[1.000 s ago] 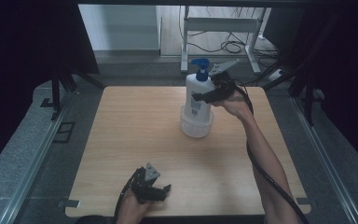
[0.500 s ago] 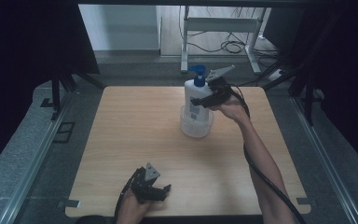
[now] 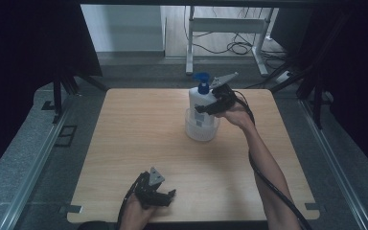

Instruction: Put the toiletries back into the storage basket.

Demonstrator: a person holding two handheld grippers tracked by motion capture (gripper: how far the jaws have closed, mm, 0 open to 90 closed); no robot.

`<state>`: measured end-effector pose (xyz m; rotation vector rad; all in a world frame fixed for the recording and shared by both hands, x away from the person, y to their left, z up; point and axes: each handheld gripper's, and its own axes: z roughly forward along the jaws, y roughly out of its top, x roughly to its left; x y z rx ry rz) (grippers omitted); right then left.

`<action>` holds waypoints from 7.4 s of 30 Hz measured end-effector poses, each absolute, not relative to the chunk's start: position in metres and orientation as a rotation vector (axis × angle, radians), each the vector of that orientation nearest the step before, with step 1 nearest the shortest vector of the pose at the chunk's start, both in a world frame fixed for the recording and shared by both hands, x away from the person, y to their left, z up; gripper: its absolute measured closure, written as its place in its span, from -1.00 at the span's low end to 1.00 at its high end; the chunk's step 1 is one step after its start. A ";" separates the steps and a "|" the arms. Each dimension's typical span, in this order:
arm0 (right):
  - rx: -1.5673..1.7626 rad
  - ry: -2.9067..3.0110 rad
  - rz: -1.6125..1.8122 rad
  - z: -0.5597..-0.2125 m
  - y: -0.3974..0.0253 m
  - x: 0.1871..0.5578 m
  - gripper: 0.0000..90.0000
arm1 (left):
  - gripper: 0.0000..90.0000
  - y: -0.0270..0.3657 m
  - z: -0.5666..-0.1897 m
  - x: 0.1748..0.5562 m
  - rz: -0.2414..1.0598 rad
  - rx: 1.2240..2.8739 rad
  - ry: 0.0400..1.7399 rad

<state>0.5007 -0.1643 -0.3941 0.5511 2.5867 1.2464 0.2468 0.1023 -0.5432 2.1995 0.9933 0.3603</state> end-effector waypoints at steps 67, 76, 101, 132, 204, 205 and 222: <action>0.664 2.454 1.349 -0.407 -0.183 0.493 -0.71 | -0.73 0.102 -0.543 0.247 0.364 2.198 0.995; 0.657 2.441 1.324 -0.403 -0.184 0.488 -0.81 | -0.73 0.102 -0.543 0.247 0.364 2.203 0.993; 0.731 2.377 1.262 -0.393 -0.195 0.470 -1.00 | -0.73 0.101 -0.543 0.247 0.364 2.200 0.995; 0.768 2.356 1.236 -0.388 -0.220 0.430 -1.00 | -0.73 0.101 -0.543 0.248 0.363 2.200 0.998; 0.994 2.385 1.119 -0.512 -0.293 0.320 -0.99 | -0.73 0.100 -0.543 0.247 0.363 2.195 1.004; 1.001 2.389 1.117 -0.514 -0.294 0.319 -0.99 | -0.73 0.100 -0.543 0.247 0.363 2.195 1.004; 1.027 2.454 1.010 -0.543 -0.299 0.315 -0.99 | -0.73 0.100 -0.543 0.247 0.363 2.196 1.004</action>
